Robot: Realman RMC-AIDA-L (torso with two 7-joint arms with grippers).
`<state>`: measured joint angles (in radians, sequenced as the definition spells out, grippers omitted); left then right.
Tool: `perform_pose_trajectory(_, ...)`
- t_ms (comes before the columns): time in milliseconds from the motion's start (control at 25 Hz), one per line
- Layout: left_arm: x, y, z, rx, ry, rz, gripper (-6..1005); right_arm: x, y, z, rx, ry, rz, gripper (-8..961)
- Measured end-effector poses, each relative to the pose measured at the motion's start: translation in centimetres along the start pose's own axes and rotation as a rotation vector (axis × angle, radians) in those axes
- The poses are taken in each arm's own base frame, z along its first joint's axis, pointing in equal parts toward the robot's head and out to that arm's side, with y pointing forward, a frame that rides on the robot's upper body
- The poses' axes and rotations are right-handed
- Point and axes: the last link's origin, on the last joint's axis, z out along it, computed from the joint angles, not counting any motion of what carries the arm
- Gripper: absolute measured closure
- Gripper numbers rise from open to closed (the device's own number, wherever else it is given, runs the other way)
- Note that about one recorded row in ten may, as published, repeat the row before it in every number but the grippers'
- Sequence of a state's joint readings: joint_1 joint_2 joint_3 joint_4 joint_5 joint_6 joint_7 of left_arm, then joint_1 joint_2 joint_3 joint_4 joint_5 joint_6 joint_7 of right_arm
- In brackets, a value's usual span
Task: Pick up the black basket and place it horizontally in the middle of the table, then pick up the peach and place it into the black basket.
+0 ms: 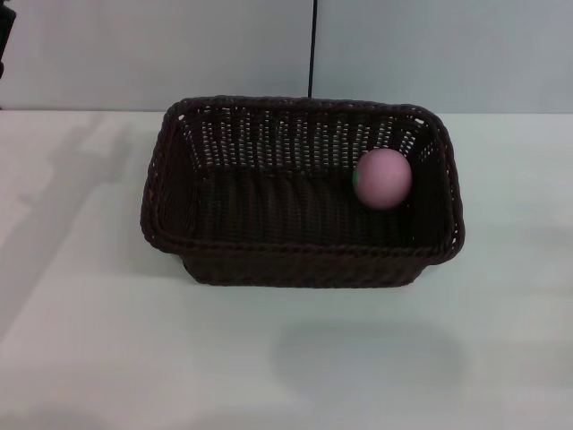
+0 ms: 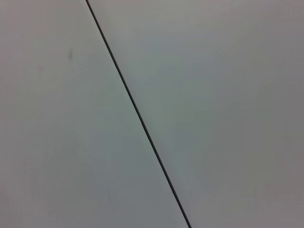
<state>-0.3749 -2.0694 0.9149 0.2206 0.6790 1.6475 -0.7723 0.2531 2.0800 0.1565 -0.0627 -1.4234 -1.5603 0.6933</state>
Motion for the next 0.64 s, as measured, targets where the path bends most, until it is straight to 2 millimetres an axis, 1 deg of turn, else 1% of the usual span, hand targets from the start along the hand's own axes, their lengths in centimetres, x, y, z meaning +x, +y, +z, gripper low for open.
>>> perform_pose_trajectory(160,0.0,-0.1,-0.1,0.008,0.003,-0.008,472,0.0,0.0,0.0,0.001,0.001,0.001,232)
perform_pose_trajectory(200,0.1,-0.1,-0.7,0.016,0.006,-0.017,506,0.0,0.0,0.0,0.001,0.001,0.001,232)
perform_pose_trajectory(320,0.1,-0.1,-0.7,0.016,0.006,-0.017,610,0.1,0.0,0.0,0.002,0.002,0.002,232)
perform_pose_trajectory(480,0.7,-0.4,-1.9,0.045,0.036,-0.008,778,0.0,-0.1,-0.1,0.017,-0.008,0.012,232)
perform_pose_trajectory(560,0.9,-0.5,-2.2,0.053,0.044,-0.006,778,0.0,-0.1,-0.1,0.02,-0.01,0.013,232)
perform_pose_trajectory(640,1.4,-0.6,-2.9,0.058,0.063,0.001,778,0.0,-0.1,-0.1,0.024,-0.013,0.015,232)
